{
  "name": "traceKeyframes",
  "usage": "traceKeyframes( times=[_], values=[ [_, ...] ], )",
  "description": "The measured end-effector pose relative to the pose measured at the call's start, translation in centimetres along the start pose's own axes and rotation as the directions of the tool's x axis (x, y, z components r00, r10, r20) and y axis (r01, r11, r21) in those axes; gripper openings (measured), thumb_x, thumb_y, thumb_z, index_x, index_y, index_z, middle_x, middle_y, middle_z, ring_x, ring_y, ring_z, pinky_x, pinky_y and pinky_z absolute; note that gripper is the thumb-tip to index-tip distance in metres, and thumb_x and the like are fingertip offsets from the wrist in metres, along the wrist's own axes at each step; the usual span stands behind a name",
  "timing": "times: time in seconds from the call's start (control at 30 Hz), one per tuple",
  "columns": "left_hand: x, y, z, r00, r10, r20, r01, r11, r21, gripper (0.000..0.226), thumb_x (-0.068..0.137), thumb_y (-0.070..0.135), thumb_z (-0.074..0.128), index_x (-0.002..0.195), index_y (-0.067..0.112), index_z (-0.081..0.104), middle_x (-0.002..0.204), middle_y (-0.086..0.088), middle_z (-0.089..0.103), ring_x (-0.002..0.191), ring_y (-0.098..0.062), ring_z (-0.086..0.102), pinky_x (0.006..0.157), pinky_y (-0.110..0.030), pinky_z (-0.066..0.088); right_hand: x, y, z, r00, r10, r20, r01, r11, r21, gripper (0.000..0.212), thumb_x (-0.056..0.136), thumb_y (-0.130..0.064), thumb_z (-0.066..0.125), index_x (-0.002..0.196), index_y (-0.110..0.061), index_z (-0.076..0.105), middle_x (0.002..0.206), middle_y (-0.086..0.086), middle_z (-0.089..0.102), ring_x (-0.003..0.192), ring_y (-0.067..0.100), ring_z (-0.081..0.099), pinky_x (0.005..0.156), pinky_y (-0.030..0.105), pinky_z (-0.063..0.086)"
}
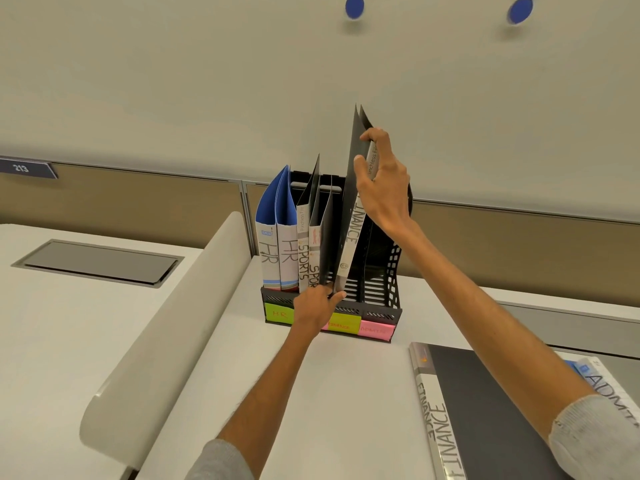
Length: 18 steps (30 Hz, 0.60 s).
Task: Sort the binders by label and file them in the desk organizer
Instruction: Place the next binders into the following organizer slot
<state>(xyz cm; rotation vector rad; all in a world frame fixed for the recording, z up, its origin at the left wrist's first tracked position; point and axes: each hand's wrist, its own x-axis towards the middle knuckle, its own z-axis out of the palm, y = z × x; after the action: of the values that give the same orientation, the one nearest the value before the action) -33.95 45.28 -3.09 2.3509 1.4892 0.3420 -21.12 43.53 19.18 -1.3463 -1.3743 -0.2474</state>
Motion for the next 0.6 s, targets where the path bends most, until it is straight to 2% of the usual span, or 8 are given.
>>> traceKeyframes(
  times=[0.2,0.27,0.3,0.33,0.4,0.47,0.53,0.6],
  values=[
    [-0.2,0.3,0.6,1.0,0.005,-0.027,-0.003,0.998,0.065,0.057,0.097,0.062,0.032,0.109,0.018,0.067,0.097,-0.007,0.07,0.093,-0.025,0.066,0.084,-0.04,0.054,0.0,-0.2,-0.2,1.0,0.009,0.007,-0.009,1.0,0.013,0.024,0.097,-0.015,0.047,0.121,-0.011,0.049,0.065,-0.014,0.037,0.045,-0.003,0.046,0.044,0.007,0.038],
    [-0.4,0.6,0.7,1.0,0.03,-0.004,-0.029,0.995,0.094,0.058,0.098,0.063,0.027,0.121,0.022,0.062,0.106,-0.009,0.068,0.098,-0.026,0.066,0.086,-0.041,0.053,0.1,0.0,-0.2,1.0,0.023,0.01,-0.023,1.0,0.017,0.022,0.097,-0.017,0.047,0.119,-0.013,0.051,0.065,-0.016,0.04,0.044,-0.001,0.045,0.044,0.007,0.037],
    [-0.4,0.8,0.9,0.999,0.045,0.031,-0.048,0.992,0.113,0.059,0.099,0.062,0.023,0.134,0.027,0.054,0.117,-0.012,0.064,0.103,-0.03,0.065,0.088,-0.043,0.052,0.0,0.2,-0.2,0.999,0.029,0.029,-0.03,0.999,0.016,0.02,0.097,-0.019,0.047,0.116,-0.014,0.053,0.066,-0.017,0.045,0.044,0.0,0.045,0.044,0.007,0.036],
    [-0.5,1.0,1.3,0.996,0.053,0.074,-0.062,0.99,0.13,0.059,0.099,0.063,0.019,0.146,0.034,0.038,0.133,-0.016,0.055,0.109,-0.034,0.063,0.09,-0.045,0.051,-0.2,0.6,-0.1,0.997,0.041,0.059,-0.042,0.999,0.009,0.018,0.098,-0.02,0.048,0.114,-0.015,0.055,0.07,-0.016,0.052,0.045,-0.001,0.046,0.046,0.006,0.037],
    [-0.7,1.6,2.2,0.993,0.013,0.115,-0.026,0.993,0.112,0.063,0.095,0.068,0.014,0.153,0.044,0.006,0.153,-0.018,0.032,0.118,-0.039,0.057,0.092,-0.047,0.048,-1.4,1.9,0.0,0.991,0.094,0.094,-0.093,0.996,-0.015,0.017,0.1,-0.02,0.047,0.111,-0.013,0.059,0.081,-0.009,0.062,0.049,-0.003,0.051,0.05,0.008,0.042],
    [-0.8,2.3,2.9,0.995,-0.066,0.079,0.063,0.997,0.042,0.079,0.087,0.079,0.016,0.154,0.04,0.0,0.156,-0.017,0.028,0.122,-0.039,0.055,0.091,-0.045,0.049,-2.7,3.4,-0.1,0.973,0.223,0.059,-0.224,0.975,0.006,0.021,0.103,-0.016,0.043,0.113,-0.011,0.061,0.08,-0.001,0.062,0.058,0.004,0.058,0.055,0.019,0.054],
    [-0.8,2.9,3.3,0.988,-0.151,0.034,0.151,0.988,-0.007,0.104,0.075,0.09,0.026,0.156,0.029,0.005,0.154,-0.017,0.031,0.121,-0.037,0.056,0.09,-0.044,0.05,-3.3,4.7,-0.5,0.95,0.312,0.031,-0.313,0.949,0.035,0.023,0.104,-0.013,0.041,0.118,-0.011,0.059,0.081,0.008,0.063,0.068,0.019,0.066,0.056,0.033,0.061],
    [-0.7,3.1,3.6,0.98,-0.197,0.008,0.197,0.98,-0.035,0.12,0.066,0.095,0.036,0.156,0.019,0.012,0.152,-0.016,0.035,0.118,-0.036,0.058,0.088,-0.043,0.051,-3.2,5.3,-0.6,0.959,0.277,0.059,-0.277,0.961,-0.004,0.022,0.103,-0.014,0.045,0.119,-0.013,0.059,0.085,0.006,0.065,0.063,0.014,0.065,0.058,0.03,0.06]
  ],
)
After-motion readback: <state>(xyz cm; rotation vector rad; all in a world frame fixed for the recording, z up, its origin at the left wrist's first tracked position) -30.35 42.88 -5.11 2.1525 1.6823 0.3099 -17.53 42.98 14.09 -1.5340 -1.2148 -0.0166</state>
